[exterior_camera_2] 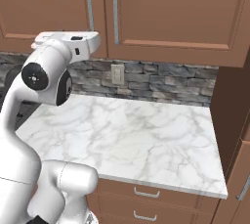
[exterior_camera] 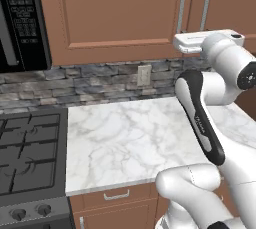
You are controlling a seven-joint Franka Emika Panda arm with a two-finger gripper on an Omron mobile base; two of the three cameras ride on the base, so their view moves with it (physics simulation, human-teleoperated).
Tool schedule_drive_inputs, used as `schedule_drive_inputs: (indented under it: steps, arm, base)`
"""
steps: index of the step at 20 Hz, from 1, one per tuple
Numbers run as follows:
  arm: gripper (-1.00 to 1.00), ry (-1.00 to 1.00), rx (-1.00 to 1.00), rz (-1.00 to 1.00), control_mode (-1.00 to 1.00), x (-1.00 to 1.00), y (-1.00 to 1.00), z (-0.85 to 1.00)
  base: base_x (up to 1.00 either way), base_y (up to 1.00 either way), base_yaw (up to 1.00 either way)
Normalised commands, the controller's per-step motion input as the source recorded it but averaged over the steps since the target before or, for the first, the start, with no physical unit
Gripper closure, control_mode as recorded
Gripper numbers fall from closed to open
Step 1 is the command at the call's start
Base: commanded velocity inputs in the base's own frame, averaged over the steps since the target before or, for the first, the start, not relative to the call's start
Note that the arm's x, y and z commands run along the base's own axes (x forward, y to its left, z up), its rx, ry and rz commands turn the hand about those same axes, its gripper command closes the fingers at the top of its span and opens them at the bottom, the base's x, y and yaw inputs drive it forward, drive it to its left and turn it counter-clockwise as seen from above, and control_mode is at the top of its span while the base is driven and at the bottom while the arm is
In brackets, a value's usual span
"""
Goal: Get the candle and the beer from the cabinet and move them to the dining counter.
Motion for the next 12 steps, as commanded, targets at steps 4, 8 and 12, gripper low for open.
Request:
schedule_drive_inputs:
  steps: [4,8,12]
  arm:
    - [-1.00,0.00,0.08,0.00,-1.00,0.49,-0.08,0.00]
    - [-1.00,0.00,0.07,0.00,-1.00,0.46,-0.09,0.00]
    - [-1.00,-0.01,0.06,0.02,-1.00,0.47,-0.03,0.00]
  base:
    - [0.00,0.00,0.00]
    - [0.00,0.00,0.00]
    - [0.00,0.00,0.00]
